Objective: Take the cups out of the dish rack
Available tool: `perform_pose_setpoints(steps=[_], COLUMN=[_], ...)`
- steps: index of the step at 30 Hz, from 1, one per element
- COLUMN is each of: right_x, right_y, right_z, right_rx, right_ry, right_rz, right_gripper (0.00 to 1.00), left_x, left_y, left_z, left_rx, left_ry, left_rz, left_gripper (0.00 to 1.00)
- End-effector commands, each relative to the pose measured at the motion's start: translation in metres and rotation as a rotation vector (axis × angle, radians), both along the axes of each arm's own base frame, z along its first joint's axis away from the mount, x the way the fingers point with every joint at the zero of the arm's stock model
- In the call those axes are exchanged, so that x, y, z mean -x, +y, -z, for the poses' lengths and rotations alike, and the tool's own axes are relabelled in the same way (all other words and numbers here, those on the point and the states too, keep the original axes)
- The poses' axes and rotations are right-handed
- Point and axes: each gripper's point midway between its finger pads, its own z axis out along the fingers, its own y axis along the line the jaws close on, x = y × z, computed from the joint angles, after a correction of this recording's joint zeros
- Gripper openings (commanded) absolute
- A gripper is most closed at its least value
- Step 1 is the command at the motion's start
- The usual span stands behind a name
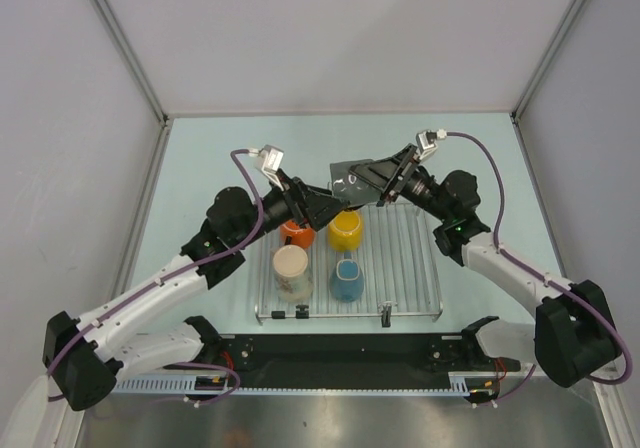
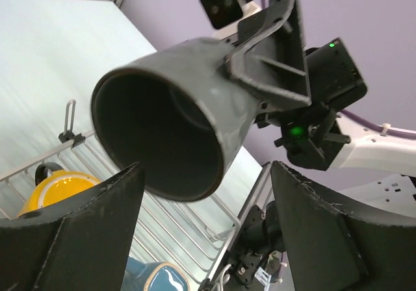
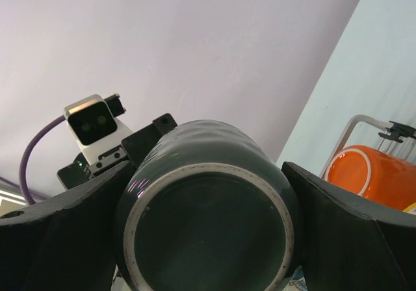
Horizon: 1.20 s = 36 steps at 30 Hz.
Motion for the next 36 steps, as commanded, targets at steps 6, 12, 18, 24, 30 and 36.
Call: perform_pose_setpoints(steps=[6,12,18,24,30,36], right_x=[0.017,0.022,0.024,0.025,0.02,0.016], right_y=[0.026,0.04,0.043,0.045,0.029,0.014], right_z=[-0.033,-0.033,-0.034,-0.026,-0.023,-0.026], right_rx=[-0.076,-0.098,-0.107,-0.076,-0.019,-0.019], right_ry=[-0.118,-0.115,-0.123,-0.103,-0.104,-0.091], right_rz=[-0.078,-0.118,-0.133,-0.147,-0.08,-0.053], right_gripper=[0.0,0.0,0.0,0.24,0.84,1.0], left_x=[0.01,0.016,0.016,0.01,0.003,0.001], left_y=[-0.001,-0.01,-0.012,-0.01,-0.002,0.006], left_z=[-0.022,-0.016,-0.012,-0.011,-0.015,-0.031], left_rx=[0.083,0.091,0.089,0.072,-0.011,-0.041], left_ry=[-0.066,-0.053,-0.042,-0.028,-0.024,-0.039], left_rz=[0.049,0.116,0.125,0.091,0.034,-0.006], left_gripper=[0.65,0.33,0.0,0.0,0.0,0.0])
